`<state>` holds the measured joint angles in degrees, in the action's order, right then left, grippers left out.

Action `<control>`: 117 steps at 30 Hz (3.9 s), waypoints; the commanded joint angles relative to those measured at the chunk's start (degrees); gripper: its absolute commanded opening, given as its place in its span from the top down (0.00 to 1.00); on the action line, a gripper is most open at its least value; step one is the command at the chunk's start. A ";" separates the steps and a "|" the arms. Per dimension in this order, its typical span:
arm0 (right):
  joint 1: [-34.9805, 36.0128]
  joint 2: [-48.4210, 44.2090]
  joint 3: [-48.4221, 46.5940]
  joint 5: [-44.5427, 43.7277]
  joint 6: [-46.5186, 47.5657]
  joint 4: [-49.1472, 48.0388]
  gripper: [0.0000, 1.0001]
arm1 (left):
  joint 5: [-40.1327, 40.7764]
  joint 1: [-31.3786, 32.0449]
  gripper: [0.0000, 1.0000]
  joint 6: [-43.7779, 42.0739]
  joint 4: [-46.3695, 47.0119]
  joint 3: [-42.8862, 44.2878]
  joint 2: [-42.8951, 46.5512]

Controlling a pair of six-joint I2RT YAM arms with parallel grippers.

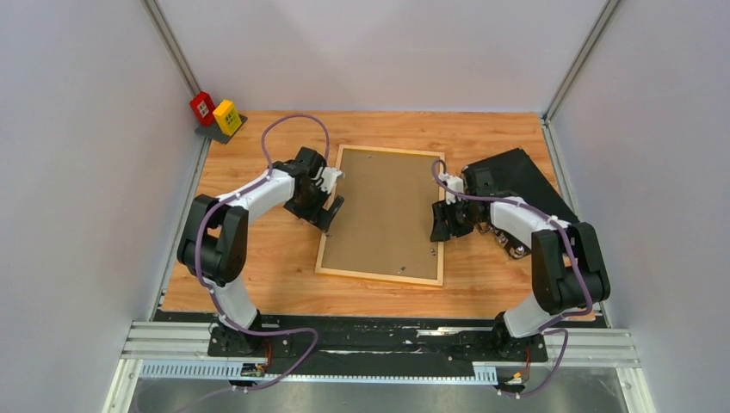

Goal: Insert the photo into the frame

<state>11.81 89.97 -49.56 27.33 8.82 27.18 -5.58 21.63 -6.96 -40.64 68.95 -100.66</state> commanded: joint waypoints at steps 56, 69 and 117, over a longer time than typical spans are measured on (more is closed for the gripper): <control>0.10 -1.52 -1.14 -2.20 0.15 -1.76 0.48 | -7.94 0.88 0.00 -4.00 -4.79 -2.10 0.30; 0.05 -0.82 -1.33 -2.37 0.23 -1.78 0.48 | -10.81 1.93 0.00 -6.39 -6.05 -3.42 2.57; 0.10 -0.83 -1.06 -2.81 0.49 -1.73 0.48 | -8.91 2.98 0.00 -5.60 -1.08 -4.33 5.98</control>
<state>11.81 89.49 -49.56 24.93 8.88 27.11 -14.52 24.51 -13.13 -42.19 63.13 -97.97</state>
